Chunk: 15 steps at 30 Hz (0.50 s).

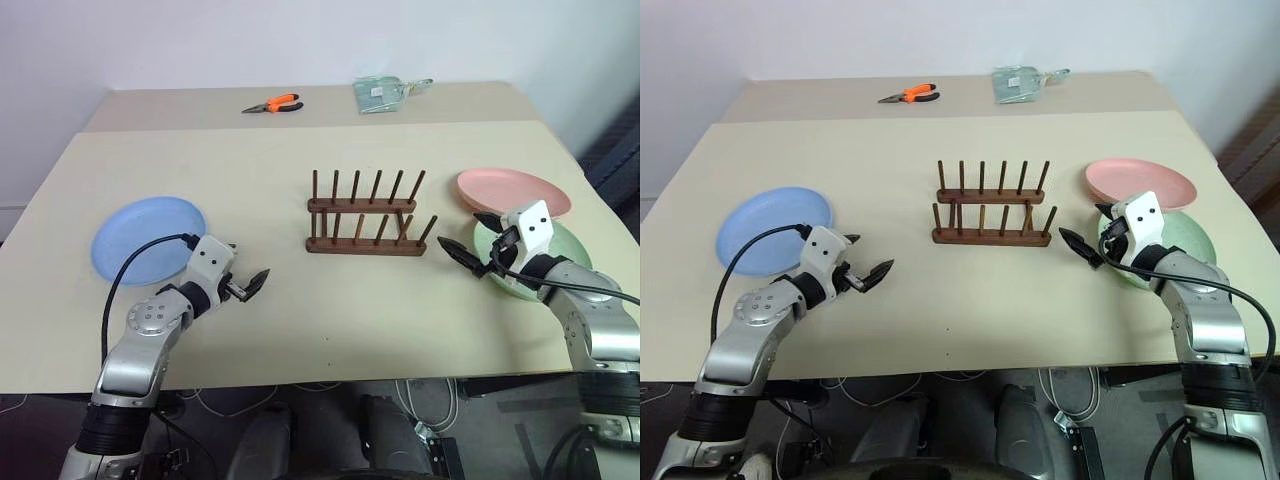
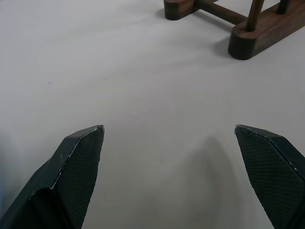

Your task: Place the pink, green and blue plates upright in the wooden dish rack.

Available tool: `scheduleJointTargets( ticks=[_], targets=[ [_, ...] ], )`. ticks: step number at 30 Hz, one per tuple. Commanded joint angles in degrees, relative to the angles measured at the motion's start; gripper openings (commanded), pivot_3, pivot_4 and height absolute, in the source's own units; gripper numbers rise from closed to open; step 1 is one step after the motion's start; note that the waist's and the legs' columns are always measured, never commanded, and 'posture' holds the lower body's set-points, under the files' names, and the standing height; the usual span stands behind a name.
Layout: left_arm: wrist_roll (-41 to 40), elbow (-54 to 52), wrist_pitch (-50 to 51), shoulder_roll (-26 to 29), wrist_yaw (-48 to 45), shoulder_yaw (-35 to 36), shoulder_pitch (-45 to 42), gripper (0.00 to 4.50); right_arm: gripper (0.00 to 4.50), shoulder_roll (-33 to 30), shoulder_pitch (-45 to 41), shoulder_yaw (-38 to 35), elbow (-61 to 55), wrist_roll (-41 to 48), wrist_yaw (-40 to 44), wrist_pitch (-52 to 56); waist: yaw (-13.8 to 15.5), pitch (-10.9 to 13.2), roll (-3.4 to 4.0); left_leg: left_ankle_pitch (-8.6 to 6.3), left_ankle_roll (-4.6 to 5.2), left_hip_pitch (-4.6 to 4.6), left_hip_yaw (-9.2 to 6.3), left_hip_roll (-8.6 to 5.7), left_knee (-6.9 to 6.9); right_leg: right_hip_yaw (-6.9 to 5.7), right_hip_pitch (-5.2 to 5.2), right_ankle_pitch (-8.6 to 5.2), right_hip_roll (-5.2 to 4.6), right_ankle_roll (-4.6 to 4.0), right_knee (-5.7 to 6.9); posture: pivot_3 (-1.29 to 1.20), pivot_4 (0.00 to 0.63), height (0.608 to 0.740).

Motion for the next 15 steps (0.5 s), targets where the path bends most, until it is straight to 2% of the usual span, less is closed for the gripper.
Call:
scheduleJointTargets(
  ticks=[1, 5, 9, 15],
  targets=[
    [-0.19, -0.5, -0.64, -0.08, 0.14, -0.12, -1.08, 4.5, 4.45, 0.21, -1.14, -0.44, -1.26, -1.34, -1.46, -2.33, 0.02, 0.0, 0.0, 0.0, 0.0, 0.0, 0.0, 0.0, 0.0, 0.0, 0.0, 0.0, 0.0, 0.0, 0.0, 0.0, 0.15, 0.74],
    [-0.25, -0.01, -0.6, -0.77, 0.39, -0.53, -2.04, 4.5, 4.45, 0.5, -3.11, -0.54, 0.1, -0.79, -1.68, -1.6, 0.01, 0.0, 0.0, 0.0, 0.0, 0.0, 0.0, -0.01, 0.01, 0.0, 0.0, 0.0, -0.01, 0.0, -0.01, 0.0, 0.15, 0.74],
    [-1.52, 4.15, -1.56, -0.88, -3.94, -2.61, -5.5, 4.5, 4.45, -0.21, -2.38, 0.29, -1.33, -0.53, -0.16, -0.22, 0.18, 0.0, -0.01, 0.0, 0.0, -0.02, -0.02, -0.01, 0.02, -0.04, 0.02, 0.0, 0.0, 0.0, 0.0, 0.0, 0.15, 0.74],
    [1.95, 19.51, -10.14, 0.74, -16.89, -11.82, -16.34, 4.5, 4.45, -0.28, 3.71, -0.29, -10.14, 0.23, -0.69, 3.0, 0.17, 0.0, 0.0, 0.0, 0.0, -0.04, -0.02, -0.04, 0.03, -0.05, 0.02, -0.01, -0.02, 0.01, -0.01, 0.0, 0.15, 0.74]
  ],
)
